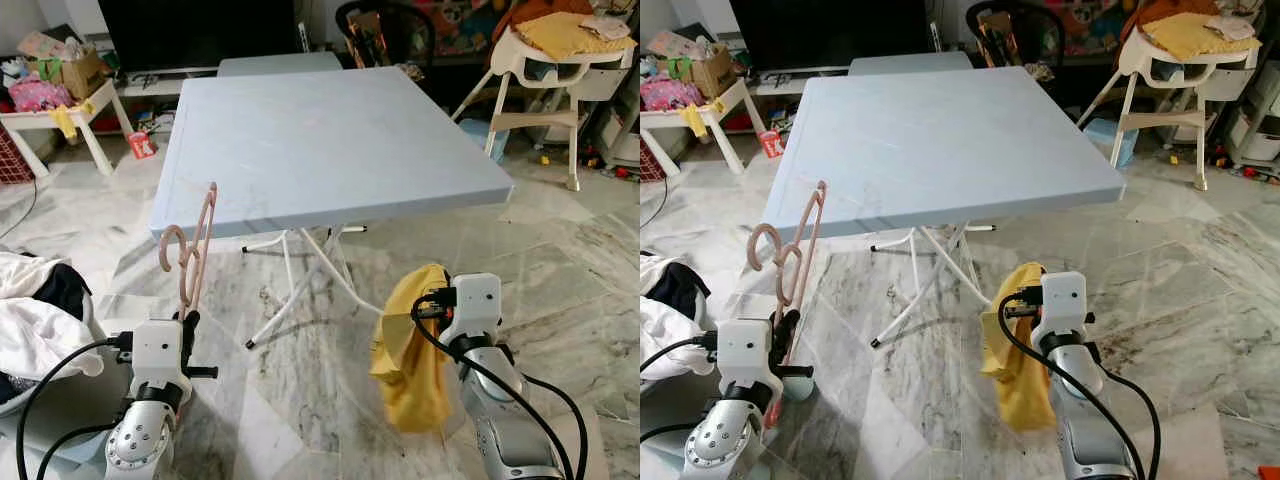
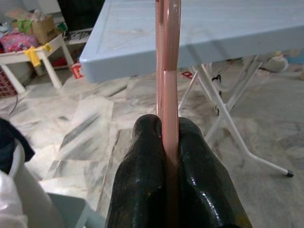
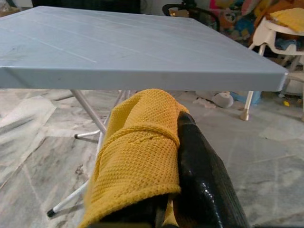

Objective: Hang hanger

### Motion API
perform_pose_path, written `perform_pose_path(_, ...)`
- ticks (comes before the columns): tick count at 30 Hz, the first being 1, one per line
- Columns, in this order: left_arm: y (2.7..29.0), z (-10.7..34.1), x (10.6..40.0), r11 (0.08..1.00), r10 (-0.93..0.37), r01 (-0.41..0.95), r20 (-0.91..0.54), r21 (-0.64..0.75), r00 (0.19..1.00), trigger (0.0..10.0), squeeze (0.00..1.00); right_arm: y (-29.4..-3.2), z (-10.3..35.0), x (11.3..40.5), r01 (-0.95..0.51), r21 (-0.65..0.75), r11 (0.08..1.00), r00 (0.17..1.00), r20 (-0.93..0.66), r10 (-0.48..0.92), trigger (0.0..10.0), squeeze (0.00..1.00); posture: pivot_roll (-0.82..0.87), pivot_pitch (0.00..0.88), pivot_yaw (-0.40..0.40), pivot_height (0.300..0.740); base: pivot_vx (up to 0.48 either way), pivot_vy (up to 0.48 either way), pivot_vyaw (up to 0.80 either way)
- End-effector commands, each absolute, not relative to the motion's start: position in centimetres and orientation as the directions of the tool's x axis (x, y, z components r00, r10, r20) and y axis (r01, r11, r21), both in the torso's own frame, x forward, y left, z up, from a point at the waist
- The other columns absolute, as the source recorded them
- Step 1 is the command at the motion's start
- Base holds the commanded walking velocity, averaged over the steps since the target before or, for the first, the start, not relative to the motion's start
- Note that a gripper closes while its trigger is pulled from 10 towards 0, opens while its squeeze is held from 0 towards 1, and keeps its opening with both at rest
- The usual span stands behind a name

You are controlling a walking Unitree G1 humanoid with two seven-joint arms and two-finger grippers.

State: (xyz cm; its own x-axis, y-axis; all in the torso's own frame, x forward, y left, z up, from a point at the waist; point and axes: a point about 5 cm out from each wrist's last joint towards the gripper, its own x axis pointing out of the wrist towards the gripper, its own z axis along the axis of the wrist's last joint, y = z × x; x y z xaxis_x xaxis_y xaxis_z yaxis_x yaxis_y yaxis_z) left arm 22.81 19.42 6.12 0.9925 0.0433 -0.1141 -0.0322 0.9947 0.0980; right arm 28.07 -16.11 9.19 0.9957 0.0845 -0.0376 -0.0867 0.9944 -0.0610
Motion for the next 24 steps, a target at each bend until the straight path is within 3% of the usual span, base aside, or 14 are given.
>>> perform_pose_path(1,19.4,6.5,23.2,0.994,0.045,-0.035,-0.099,0.100,0.994,10.0,0.00,-16.1,9.9,28.5,-0.087,-0.060,0.994,0.996,-0.013,0.086,10.0,0.00,-0.09,0.000,0.034,0.740,0.000,0.000,0.00)
perform_pose_path(10,19.3,6.6,23.3,0.996,0.026,-0.018,-0.088,0.087,0.996,10.0,0.00,-15.8,9.8,28.4,-0.102,-0.057,0.993,0.995,-0.012,0.101,10.0,0.00,-0.09,0.000,0.037,0.740,0.000,0.000,0.00)
perform_pose_path(24,18.8,7.8,23.7,0.997,0.009,-0.005,-0.050,0.075,0.999,10.0,0.00,-14.6,11.6,28.8,-0.172,-0.072,0.982,0.983,0.051,0.176,10.0,0.00,-0.09,0.000,0.034,0.740,0.329,0.000,0.00)
